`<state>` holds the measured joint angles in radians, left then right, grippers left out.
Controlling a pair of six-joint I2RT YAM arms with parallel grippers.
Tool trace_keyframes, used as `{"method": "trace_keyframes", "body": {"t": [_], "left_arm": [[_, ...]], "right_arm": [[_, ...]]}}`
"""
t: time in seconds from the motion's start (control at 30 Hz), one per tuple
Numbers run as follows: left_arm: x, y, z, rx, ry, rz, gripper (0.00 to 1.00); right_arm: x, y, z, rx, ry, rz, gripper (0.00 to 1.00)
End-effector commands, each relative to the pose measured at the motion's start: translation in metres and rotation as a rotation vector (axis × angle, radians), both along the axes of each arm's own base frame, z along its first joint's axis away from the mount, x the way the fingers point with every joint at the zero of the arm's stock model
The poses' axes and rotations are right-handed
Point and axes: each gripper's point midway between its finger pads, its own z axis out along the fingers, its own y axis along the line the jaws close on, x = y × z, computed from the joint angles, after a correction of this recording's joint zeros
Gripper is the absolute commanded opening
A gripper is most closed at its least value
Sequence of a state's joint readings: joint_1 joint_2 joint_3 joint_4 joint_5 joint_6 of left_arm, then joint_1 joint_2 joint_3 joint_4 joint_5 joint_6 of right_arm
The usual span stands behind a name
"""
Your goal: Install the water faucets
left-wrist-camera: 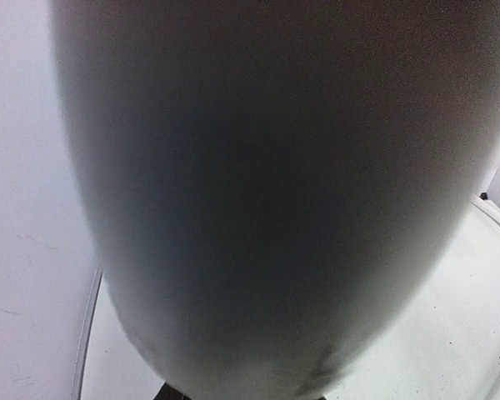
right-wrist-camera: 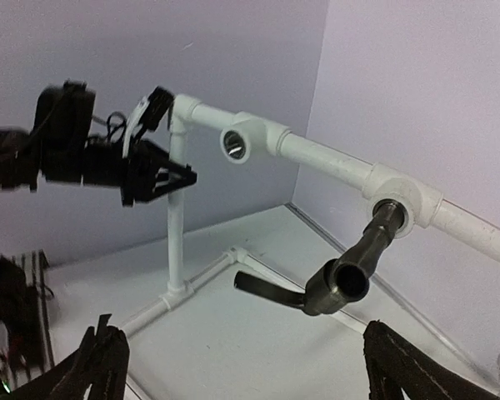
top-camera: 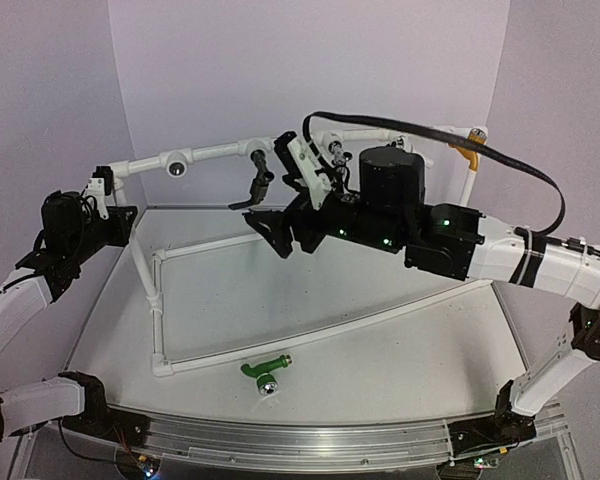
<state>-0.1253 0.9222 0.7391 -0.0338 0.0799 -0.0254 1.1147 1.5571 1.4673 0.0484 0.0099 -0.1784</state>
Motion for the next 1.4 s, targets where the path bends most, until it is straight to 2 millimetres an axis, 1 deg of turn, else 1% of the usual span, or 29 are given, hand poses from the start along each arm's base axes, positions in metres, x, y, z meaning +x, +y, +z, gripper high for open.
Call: {"method": "trace_keyframes", "body": {"t": [0.0,0.07,0.13,0.2,0.27,0.33,0.37,0.43,0.5,0.6,0.7,0.8,0.93,1.0,1.07,1.13,1.2,1.37], "left_arm": [[-0.004,-0.010,-0.002,-0.079,0.047,-0.038,0.00],[-0.004,-0.010,-0.002,-0.078,0.048,-0.038,0.00],[-0.004,-0.010,-0.002,-0.077,0.046,-0.035,0.00],[-0.005,-0.009,-0.002,-0.075,0.044,-0.031,0.00],[-0.005,-0.008,-0.002,-0.073,0.043,-0.026,0.00],[-0.005,-0.008,-0.002,-0.075,0.045,-0.028,0.00],[-0.005,-0.009,-0.002,-0.075,0.043,-0.030,0.00],[-0.005,-0.009,-0.002,-0.076,0.043,-0.033,0.00],[-0.005,-0.009,-0.001,-0.076,0.042,-0.033,0.00],[-0.006,-0.009,-0.001,-0.076,0.041,-0.032,0.00],[-0.006,-0.009,-0.001,-0.078,0.041,-0.033,0.00],[-0.006,-0.009,0.000,-0.077,0.040,-0.035,0.00],[-0.006,-0.009,-0.001,-0.076,0.041,-0.034,0.00],[-0.005,-0.009,-0.001,-0.077,0.042,-0.034,0.00],[-0.005,-0.009,-0.001,-0.076,0.044,-0.034,0.00],[-0.004,-0.009,-0.002,-0.076,0.046,-0.035,0.00],[-0.004,-0.010,-0.003,-0.076,0.049,-0.036,0.00],[-0.002,-0.010,-0.005,-0.077,0.056,-0.038,0.00]], "right_arm": [[-0.027,-0.012,-0.023,-0.443,-0.427,0.104,0.98],[-0.020,-0.014,-0.023,-0.620,-0.631,0.075,0.98],[-0.008,-0.016,-0.022,-0.801,-0.815,0.039,0.98],[0.010,-0.016,-0.023,-1.015,-1.003,-0.001,0.98],[0.035,-0.019,-0.018,-1.196,-1.122,-0.111,0.98],[0.048,-0.011,-0.003,-1.250,-1.230,-0.188,0.98],[0.049,-0.008,0.004,-1.263,-1.278,-0.197,0.98],[0.050,-0.001,0.011,-1.277,-1.342,-0.200,0.98],[0.057,0.005,0.015,-1.306,-1.369,-0.221,0.98],[0.073,0.009,0.022,-1.347,-1.394,-0.282,0.98],[0.087,0.016,0.024,-1.375,-1.410,-0.325,0.98],[0.098,0.019,0.024,-1.403,-1.409,-0.343,0.95],[0.110,0.020,0.015,-1.434,-1.390,-0.349,0.87],[0.113,0.019,0.010,-1.432,-1.369,-0.350,0.80],[0.115,0.020,0.002,-1.419,-1.336,-0.348,0.67],[0.117,0.020,-0.004,-1.393,-1.291,-0.358,0.50],[0.120,0.020,-0.007,-1.338,-1.229,-0.389,0.37],[0.126,0.025,-0.006,-1.052,-1.005,-0.492,0.18]]}}
